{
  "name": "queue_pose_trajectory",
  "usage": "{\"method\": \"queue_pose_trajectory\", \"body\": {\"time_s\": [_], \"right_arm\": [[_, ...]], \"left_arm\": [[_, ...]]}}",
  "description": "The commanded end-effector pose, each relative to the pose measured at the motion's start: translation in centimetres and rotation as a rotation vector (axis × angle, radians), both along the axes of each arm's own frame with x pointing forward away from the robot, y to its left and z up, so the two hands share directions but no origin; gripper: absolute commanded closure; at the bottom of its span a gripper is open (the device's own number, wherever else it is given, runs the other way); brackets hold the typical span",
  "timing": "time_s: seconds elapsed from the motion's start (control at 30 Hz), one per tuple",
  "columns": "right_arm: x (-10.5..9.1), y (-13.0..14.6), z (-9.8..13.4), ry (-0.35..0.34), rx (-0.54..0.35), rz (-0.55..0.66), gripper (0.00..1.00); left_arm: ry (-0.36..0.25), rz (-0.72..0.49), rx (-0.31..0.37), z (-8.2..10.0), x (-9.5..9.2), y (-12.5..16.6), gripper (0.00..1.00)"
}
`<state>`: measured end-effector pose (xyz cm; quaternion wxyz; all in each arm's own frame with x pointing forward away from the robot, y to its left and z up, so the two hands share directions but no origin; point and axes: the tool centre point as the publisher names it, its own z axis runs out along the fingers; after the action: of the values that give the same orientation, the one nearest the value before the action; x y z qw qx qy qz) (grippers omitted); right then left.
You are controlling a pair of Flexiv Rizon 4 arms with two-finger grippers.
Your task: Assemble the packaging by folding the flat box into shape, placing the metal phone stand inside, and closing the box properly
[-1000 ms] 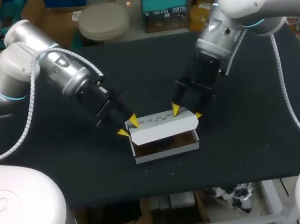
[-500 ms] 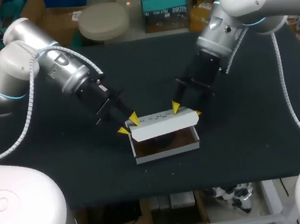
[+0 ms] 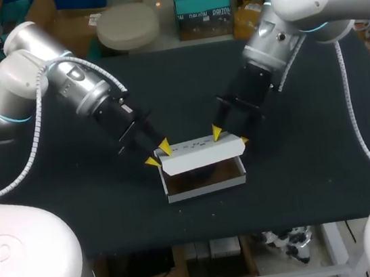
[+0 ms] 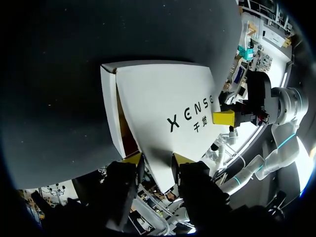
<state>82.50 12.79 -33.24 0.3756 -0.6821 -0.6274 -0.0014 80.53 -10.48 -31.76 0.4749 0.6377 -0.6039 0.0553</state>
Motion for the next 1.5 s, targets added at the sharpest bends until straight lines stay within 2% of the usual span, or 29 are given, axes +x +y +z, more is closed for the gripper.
{"method": "queue_pose_trajectory", "body": {"time_s": [0.03, 0.7, 1.27, 1.5], "right_arm": [[-0.1, 0.0, -0.3, 0.001, -0.001, -0.001, 0.38], [-0.4, -0.1, -1.4, -0.003, 0.006, 0.016, 0.40], [-0.3, -0.2, -2.2, -0.019, 0.012, 0.030, 0.35], [-0.2, 0.1, -2.2, -0.020, 0.012, 0.034, 0.38]], "left_arm": [[0.003, -0.002, 0.001, -0.3, 0.0, -0.1, 0.63], [-0.028, -0.011, 0.011, -1.4, -0.2, 0.1, 0.60], [-0.081, -0.008, 0.036, -1.4, -0.5, 0.4, 0.58], [-0.094, -0.014, 0.047, -1.3, -0.5, 0.3, 0.58]]}}
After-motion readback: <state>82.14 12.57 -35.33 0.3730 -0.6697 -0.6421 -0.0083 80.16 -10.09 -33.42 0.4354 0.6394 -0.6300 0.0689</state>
